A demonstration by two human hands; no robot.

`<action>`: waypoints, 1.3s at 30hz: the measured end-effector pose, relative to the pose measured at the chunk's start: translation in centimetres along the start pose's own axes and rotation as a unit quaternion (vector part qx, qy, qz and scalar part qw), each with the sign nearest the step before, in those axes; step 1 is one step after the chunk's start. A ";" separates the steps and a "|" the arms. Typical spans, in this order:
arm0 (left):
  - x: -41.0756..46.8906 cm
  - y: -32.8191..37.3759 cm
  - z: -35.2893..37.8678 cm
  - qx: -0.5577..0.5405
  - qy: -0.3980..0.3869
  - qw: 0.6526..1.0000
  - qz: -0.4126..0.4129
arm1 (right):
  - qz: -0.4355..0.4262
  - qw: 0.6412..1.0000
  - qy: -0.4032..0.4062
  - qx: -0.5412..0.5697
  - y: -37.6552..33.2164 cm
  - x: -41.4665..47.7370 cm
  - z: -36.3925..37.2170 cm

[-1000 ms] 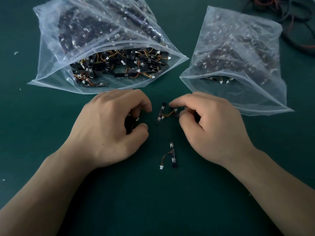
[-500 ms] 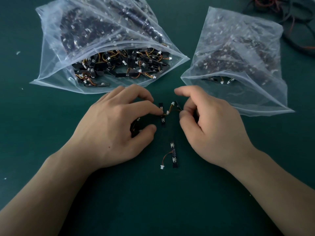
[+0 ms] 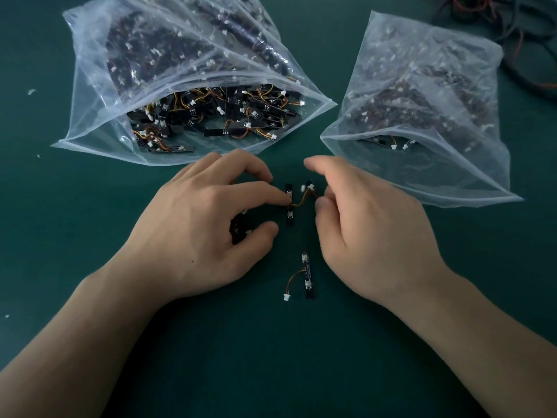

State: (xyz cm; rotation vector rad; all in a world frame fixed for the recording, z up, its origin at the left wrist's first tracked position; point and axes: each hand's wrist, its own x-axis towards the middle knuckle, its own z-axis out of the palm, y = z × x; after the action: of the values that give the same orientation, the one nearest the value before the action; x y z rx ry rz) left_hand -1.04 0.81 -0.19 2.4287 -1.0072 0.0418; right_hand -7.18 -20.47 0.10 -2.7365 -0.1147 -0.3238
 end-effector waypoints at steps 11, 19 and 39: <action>0.0 -0.1 0.0 0.002 -0.005 1.000 0.001 | 0.040 0.999 0.019 0.006 0.7 0.0 0.0; 0.1 0.1 -0.3 -0.082 0.038 0.996 -0.019 | 0.044 0.995 0.040 0.074 1.0 0.0 0.2; 0.3 -0.7 -1.9 -0.089 -0.064 0.993 -0.036 | 0.036 0.995 0.042 0.087 1.2 -0.1 0.2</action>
State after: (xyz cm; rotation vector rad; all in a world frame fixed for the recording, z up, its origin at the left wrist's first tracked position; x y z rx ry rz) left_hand -0.05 1.97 1.18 2.3252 -0.9353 -0.2208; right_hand -7.07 -21.48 -0.50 -2.5439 -0.0195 -0.3884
